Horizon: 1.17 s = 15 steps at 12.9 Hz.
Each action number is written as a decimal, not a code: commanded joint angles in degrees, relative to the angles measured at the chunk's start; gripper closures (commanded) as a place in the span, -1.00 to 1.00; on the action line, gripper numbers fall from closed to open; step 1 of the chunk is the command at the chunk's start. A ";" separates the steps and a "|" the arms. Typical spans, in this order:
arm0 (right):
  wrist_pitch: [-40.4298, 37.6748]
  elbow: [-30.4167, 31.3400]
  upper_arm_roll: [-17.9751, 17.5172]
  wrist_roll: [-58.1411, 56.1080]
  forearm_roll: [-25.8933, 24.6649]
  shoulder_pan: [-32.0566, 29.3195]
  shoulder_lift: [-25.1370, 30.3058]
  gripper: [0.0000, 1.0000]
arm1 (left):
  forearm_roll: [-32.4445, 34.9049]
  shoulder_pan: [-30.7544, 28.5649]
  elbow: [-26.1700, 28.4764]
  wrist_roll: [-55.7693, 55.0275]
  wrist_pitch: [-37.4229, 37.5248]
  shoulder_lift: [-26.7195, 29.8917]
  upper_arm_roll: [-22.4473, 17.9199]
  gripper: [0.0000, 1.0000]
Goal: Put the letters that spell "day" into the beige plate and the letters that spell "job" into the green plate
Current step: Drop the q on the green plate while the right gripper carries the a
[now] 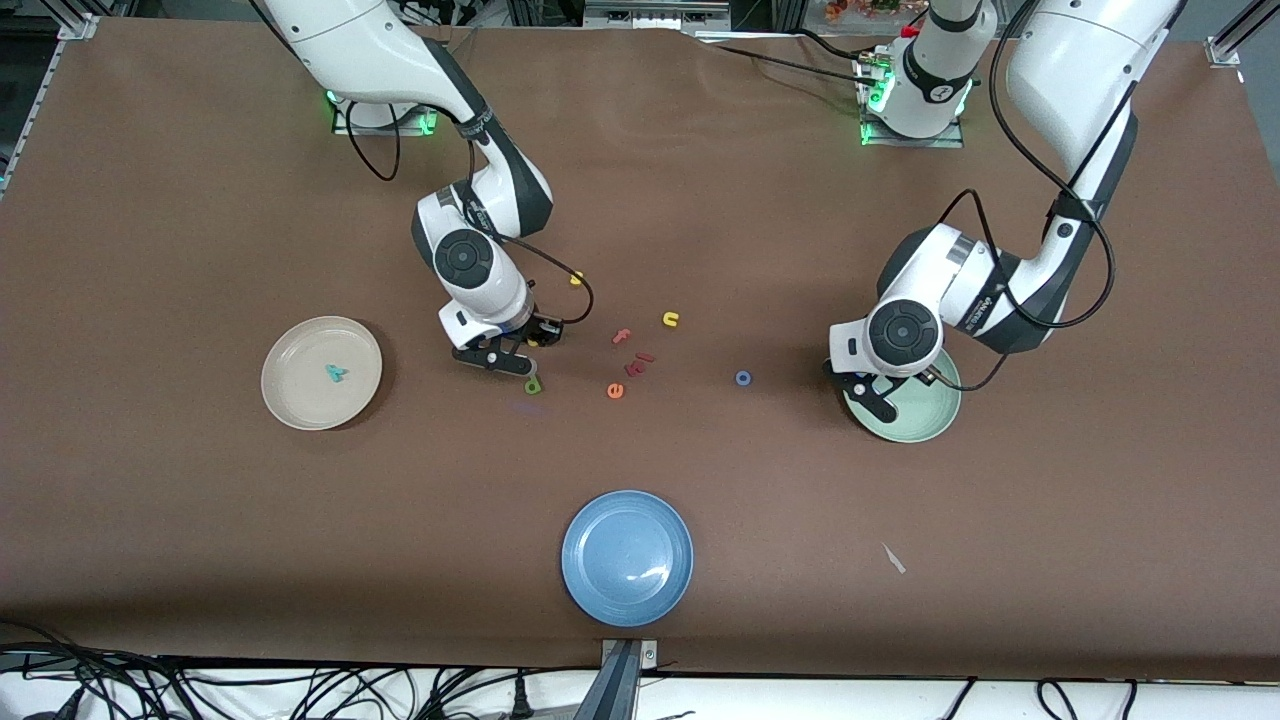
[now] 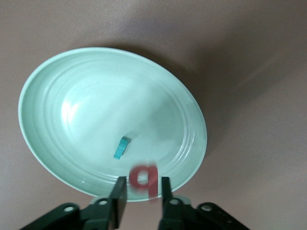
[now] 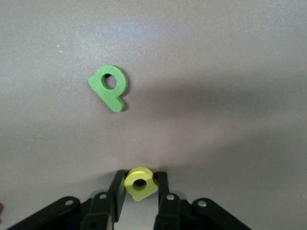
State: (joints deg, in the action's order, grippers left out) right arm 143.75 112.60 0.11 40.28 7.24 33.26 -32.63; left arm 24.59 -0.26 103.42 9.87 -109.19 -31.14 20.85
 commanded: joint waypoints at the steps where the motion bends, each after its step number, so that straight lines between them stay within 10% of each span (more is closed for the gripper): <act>1: 1.01 -1.06 0.07 0.76 0.41 0.14 -0.68 0.78 | 0.56 -0.10 -0.41 -0.63 0.29 0.72 1.03 -1.00; 8: -17.79 -5.11 10.68 -19.58 -0.30 -0.13 4.33 0.81 | -6.12 2.61 -3.48 -20.29 0.21 0.73 6.40 -1.00; 15: -18.51 1.13 23.78 -46.22 -0.30 -0.13 8.99 0.79 | -10.15 9.31 -14.46 -44.04 -2.32 -8.84 6.31 -1.00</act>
State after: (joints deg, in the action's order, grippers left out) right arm 125.31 111.40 20.99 0.38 7.07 32.75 -25.84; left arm 17.29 8.41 94.37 -31.49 -110.55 -35.24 27.41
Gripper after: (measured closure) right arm 0.687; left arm 0.000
